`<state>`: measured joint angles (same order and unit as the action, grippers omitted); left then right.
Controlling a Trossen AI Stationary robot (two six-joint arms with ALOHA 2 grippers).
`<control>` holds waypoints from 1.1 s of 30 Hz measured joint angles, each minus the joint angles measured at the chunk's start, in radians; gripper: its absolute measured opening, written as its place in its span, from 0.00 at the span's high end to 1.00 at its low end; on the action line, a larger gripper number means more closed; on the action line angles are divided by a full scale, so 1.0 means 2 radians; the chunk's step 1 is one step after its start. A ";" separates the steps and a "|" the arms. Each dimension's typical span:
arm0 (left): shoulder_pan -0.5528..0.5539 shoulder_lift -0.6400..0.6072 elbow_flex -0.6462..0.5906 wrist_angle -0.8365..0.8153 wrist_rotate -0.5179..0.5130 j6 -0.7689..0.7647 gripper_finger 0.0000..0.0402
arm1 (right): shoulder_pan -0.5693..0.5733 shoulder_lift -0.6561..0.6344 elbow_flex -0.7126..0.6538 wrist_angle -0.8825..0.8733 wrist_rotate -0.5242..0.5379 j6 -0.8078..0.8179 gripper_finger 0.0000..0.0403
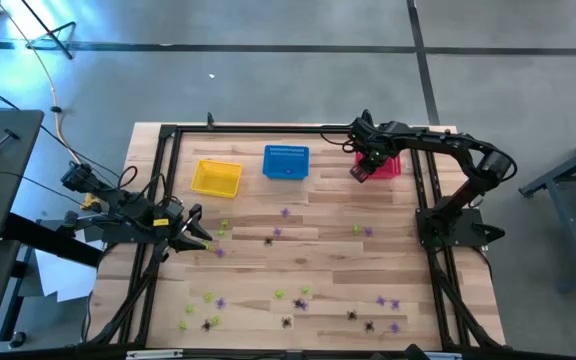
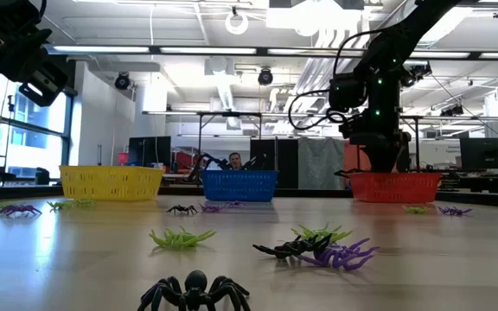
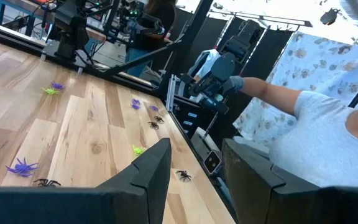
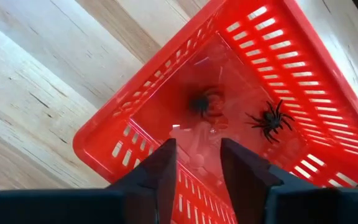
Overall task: Sort Halloween decoration
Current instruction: Put the black spider toy into the red bin
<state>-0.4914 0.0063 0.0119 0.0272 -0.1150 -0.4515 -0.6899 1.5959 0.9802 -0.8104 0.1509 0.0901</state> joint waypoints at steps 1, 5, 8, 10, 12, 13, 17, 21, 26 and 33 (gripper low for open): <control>0.000 0.000 0.000 0.000 0.000 0.000 0.67 | 0.000 0.000 0.000 0.000 0.000 -0.002 0.69; 0.000 0.000 0.000 0.000 0.000 0.000 0.67 | 0.000 0.000 0.002 -0.009 0.001 -0.006 0.68; 0.000 0.000 0.000 0.000 0.000 0.000 0.67 | 0.000 0.000 0.019 -0.036 0.005 -0.015 0.68; 0.000 0.000 0.000 0.000 0.000 0.000 0.67 | 0.001 0.000 0.040 -0.058 0.016 -0.022 0.68; 0.000 0.000 0.000 0.000 0.000 0.000 0.67 | 0.005 0.000 0.068 -0.083 0.027 -0.023 0.68; 0.000 0.000 0.000 0.000 0.000 0.000 0.67 | 0.008 0.000 0.084 -0.093 0.031 -0.024 0.68; 0.000 0.000 0.000 0.000 0.000 0.000 0.67 | 0.028 -0.009 0.149 -0.120 0.031 -0.024 0.68; 0.000 0.000 0.000 0.000 0.000 0.000 0.67 | 0.066 -0.033 0.209 -0.132 0.021 -0.017 0.68; 0.000 0.000 0.000 0.000 0.000 0.000 0.67 | 0.135 -0.075 0.270 -0.133 -0.006 0.014 0.68; 0.001 0.000 0.000 0.013 -0.075 0.021 0.67 | 0.257 -0.122 0.309 -0.127 0.012 0.084 0.68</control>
<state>-0.4904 0.0063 0.0120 0.0527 -0.2655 -0.4098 -0.1753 1.3514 1.5989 -1.0645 0.1751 0.2579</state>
